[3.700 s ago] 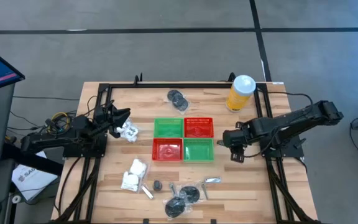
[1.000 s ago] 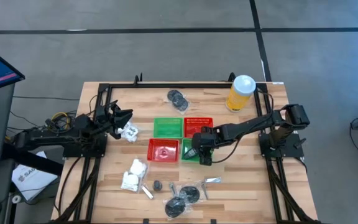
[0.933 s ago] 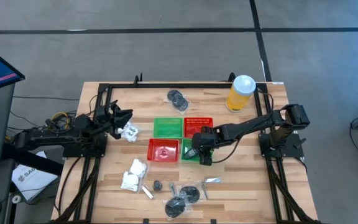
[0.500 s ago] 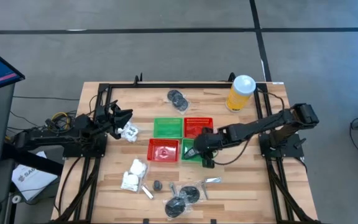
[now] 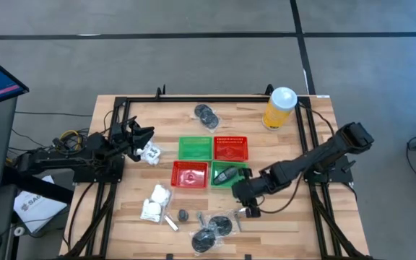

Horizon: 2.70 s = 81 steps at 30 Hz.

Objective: Pick & Place Travel size toiletries
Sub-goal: Put the silver nail cutter into the left green basket

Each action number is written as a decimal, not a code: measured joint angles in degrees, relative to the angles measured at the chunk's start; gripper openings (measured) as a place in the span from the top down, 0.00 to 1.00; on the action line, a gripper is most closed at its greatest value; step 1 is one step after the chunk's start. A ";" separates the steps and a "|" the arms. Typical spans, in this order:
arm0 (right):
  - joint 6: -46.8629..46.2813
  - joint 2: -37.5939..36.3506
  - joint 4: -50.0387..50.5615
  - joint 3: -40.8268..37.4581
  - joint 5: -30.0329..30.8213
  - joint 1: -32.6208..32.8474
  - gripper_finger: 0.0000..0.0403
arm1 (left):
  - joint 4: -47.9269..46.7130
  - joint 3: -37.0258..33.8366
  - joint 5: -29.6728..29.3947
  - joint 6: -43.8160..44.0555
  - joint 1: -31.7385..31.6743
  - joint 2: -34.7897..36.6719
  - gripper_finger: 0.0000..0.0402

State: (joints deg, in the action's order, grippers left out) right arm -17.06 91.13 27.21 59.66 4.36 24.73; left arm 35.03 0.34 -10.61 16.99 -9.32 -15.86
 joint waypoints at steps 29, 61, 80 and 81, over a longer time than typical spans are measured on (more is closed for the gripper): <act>-13.01 0.04 -12.57 -11.89 1.95 7.87 0.67 | -0.02 0.00 0.00 0.00 0.00 0.00 0.78; -14.15 9.29 -15.97 -12.09 4.03 7.85 0.90 | 0.59 0.01 -0.01 -0.01 -0.02 -1.46 0.78; -9.65 1.72 -16.32 -12.48 6.48 8.13 0.90 | 1.09 0.01 0.00 0.00 -0.02 -1.46 0.78; -9.46 0.83 -16.31 -12.43 7.27 8.11 0.90 | 1.15 0.01 0.03 0.00 -0.02 -1.46 0.78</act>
State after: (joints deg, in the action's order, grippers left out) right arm -26.51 91.96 10.90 47.23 11.63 32.84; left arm 36.17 0.35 -10.59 16.99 -9.34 -17.32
